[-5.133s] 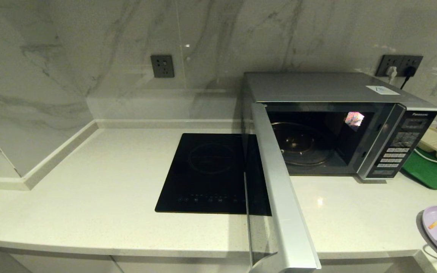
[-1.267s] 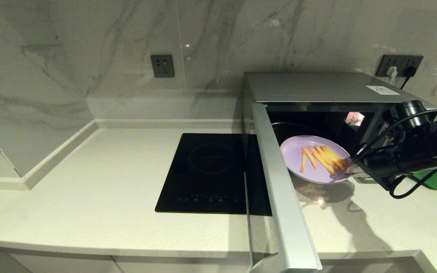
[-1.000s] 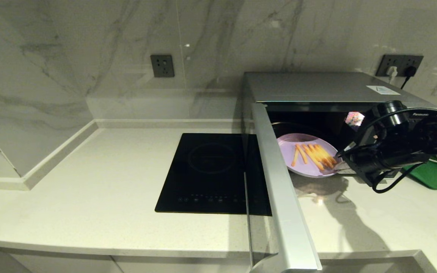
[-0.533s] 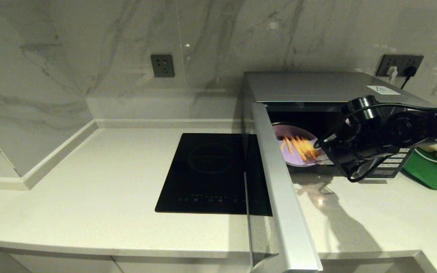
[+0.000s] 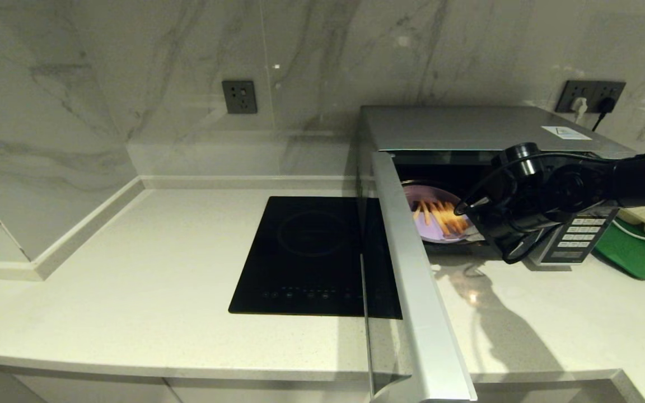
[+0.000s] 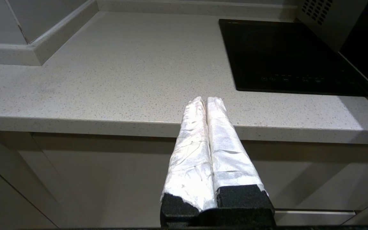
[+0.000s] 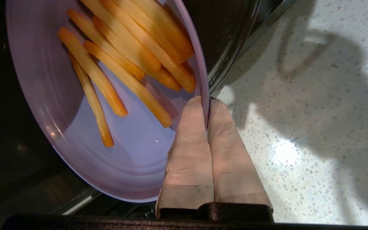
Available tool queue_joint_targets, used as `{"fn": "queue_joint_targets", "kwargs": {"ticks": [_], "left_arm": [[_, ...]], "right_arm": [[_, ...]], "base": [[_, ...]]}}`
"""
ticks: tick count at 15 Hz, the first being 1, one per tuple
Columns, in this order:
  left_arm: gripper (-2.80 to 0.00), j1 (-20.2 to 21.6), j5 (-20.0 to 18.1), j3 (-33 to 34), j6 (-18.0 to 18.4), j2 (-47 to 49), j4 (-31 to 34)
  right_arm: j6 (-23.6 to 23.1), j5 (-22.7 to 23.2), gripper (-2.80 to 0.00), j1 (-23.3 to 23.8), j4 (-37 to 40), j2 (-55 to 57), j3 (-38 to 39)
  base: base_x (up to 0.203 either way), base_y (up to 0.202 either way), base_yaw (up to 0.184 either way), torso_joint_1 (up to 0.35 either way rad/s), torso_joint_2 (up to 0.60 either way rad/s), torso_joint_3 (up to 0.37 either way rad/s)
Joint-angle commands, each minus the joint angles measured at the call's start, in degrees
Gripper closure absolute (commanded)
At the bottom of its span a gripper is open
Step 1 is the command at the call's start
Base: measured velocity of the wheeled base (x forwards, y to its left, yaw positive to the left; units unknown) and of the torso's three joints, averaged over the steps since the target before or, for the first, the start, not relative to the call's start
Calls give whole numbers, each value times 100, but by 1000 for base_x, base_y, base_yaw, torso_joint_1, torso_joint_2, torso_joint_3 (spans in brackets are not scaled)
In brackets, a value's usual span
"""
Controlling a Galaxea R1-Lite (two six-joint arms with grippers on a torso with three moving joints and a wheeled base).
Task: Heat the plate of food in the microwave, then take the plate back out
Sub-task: Put the plate in the microwave oven, then close the microwave oven
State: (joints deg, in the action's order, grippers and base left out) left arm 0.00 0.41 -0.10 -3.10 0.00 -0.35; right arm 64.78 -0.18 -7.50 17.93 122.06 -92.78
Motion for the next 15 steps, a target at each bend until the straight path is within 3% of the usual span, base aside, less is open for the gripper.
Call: {"fn": "queue_joint_targets", "kwargs": {"ticks": [1, 15], "left_arm": [[0, 0, 2, 1, -6, 0, -6], [0, 0, 2, 1, -6, 0, 0]], "right_arm": [[69, -206, 0, -5, 1, 116, -105], [395, -671, 0, 73, -27, 406, -367]], "base": [[0, 0, 0, 0, 0, 0], [0, 0, 0, 0, 0, 0]]}}
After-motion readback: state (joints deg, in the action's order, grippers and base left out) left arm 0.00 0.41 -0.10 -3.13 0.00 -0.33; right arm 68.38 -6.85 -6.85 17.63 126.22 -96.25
